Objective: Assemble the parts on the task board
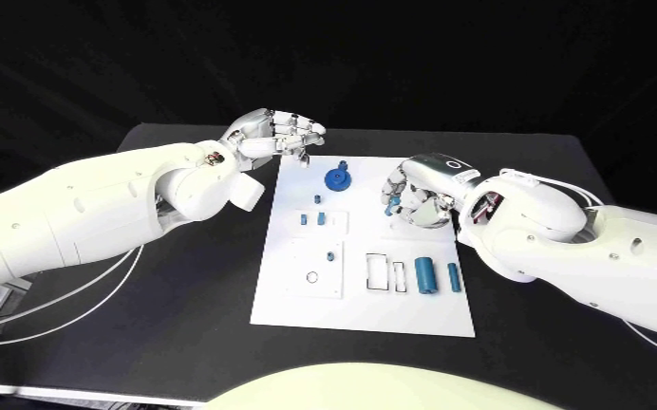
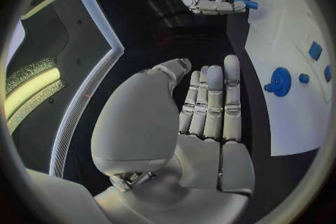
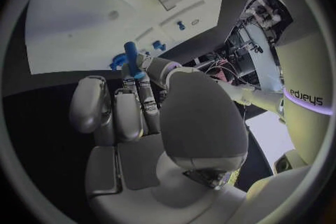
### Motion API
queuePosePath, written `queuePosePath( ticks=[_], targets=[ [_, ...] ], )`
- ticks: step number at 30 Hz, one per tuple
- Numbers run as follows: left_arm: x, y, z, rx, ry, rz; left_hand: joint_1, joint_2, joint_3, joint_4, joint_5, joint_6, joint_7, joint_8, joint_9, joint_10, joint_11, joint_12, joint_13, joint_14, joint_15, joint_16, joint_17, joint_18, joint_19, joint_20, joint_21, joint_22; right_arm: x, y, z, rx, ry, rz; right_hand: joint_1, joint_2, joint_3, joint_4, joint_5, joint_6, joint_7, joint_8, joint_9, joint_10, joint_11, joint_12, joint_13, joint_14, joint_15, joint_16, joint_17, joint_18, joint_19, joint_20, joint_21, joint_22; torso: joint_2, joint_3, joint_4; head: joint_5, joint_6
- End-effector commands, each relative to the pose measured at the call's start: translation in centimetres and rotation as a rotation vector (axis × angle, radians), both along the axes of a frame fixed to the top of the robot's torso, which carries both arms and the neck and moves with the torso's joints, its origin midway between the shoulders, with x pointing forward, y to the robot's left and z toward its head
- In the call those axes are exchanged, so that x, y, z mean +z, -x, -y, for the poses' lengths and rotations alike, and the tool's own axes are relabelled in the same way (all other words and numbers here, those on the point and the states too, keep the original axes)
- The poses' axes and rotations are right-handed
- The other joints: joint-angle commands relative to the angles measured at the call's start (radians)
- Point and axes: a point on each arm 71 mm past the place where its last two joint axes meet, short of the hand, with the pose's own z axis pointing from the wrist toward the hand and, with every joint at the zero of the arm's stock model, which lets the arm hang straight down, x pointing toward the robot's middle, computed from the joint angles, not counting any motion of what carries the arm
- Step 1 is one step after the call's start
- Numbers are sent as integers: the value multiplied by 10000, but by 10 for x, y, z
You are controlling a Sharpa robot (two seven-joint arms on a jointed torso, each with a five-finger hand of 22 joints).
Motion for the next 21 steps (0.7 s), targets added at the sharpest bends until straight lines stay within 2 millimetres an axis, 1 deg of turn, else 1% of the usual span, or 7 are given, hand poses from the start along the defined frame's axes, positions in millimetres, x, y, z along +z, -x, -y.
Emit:
queuePosePath(
  ticks=[1,4,8,10,13,17,21],
  targets=[
    [1,0,3,-193,112,23,91,28,-72,-8,31,-66,12,58,-16,-49,-10,6,4,-38,16,-17,12,60,42,52,-37,-12,5,6,-7,233,-233,137,128,96,58,0,34,55,-17,68,15,1036,-936,287,478,202,-42,19,9,-85,70,0,67,768,-12,4,-14,36,34],
    [1,0,4,-199,122,24,91,28,-72,-8,31,-66,12,58,-16,-49,-10,6,4,-38,16,-17,12,60,42,52,-37,-12,10,14,-22,664,-606,227,128,93,61,-3,36,56,-17,68,16,1037,-936,284,479,199,-43,10,-6,-83,66,-1,53,763,-4,14,-36,129,70],
    [0,-1,5,-194,140,28,91,28,-72,-8,31,-66,12,58,-16,-49,-10,6,4,-38,16,-17,12,60,42,52,-37,-12,8,24,-43,1240,-981,272,128,90,69,-9,43,55,-16,67,16,1035,-935,276,480,198,-43,8,-9,-81,63,-2,44,760,-29,6,-48,215,41],
    [0,-2,6,-183,151,30,91,28,-72,-8,31,-66,12,58,-16,-49,-10,6,4,-38,16,-17,12,60,42,52,-37,-12,3,30,-55,1533,-1106,203,127,84,86,-19,63,55,-14,65,17,1037,-933,261,483,204,-44,23,14,-85,71,-5,68,774,-45,-1,-73,286,58],
    [0,-2,8,-198,182,40,91,28,-72,-8,31,-66,12,58,-16,-49,-10,6,4,-38,16,-17,12,60,42,52,-37,-12,-6,39,-72,1941,-1240,-4,125,84,94,-22,73,55,-12,64,18,1038,-931,254,484,204,-44,20,10,-81,65,-6,47,767,-56,1,-71,325,85],
    [0,-3,10,-233,222,36,91,28,-72,-8,31,-66,12,58,-16,-49,-10,6,4,-38,16,-17,12,60,42,52,-37,-12,-18,50,-89,2348,-1373,-339,123,82,100,-25,81,53,-10,62,18,1039,-930,247,485,202,-43,11,-5,-78,60,-7,30,761,-42,1,-36,392,69],
    [-1,-3,13,-264,249,29,96,32,-75,-3,34,-86,16,57,-21,-63,-6,8,4,-44,20,-19,15,59,39,55,-43,-13,-31,59,-101,2612,-1428,-661,122,82,103,-26,84,52,-9,61,18,1038,-929,244,486,202,-43,11,-6,-75,55,-7,14,756,-35,-8,-60,525,24]
  ],
)
